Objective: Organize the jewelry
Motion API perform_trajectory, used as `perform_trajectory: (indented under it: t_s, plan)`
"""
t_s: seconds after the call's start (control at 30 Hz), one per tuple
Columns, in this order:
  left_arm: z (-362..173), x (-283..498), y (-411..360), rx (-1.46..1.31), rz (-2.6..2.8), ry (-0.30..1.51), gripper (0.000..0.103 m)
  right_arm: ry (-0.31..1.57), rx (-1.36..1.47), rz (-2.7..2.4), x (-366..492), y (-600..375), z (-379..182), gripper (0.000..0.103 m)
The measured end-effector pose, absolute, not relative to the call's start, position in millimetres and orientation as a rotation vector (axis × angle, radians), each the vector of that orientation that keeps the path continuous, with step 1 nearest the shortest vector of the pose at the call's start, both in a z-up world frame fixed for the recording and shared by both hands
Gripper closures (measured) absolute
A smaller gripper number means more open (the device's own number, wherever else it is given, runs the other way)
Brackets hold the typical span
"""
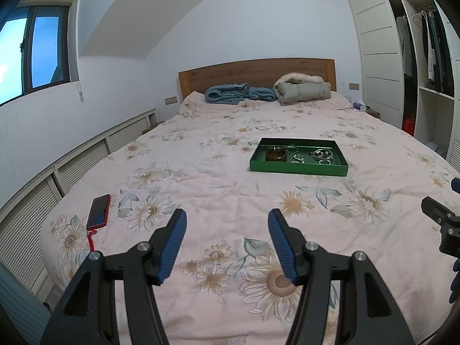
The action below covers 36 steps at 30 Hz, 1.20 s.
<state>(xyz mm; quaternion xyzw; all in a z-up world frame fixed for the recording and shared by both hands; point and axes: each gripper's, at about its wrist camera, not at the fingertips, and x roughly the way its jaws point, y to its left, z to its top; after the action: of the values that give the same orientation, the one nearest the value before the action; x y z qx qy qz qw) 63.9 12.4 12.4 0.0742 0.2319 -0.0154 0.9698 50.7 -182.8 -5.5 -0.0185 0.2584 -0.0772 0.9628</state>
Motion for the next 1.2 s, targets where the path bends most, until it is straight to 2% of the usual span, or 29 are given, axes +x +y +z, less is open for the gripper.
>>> perform_trajectory:
  t_s: [1.2]
  plan:
    - [-14.7,93.8,12.0,0.166,-0.031,0.561,0.046,0.562,-0.034,-0.234,67.1,-209.5,-26.1,0.0]
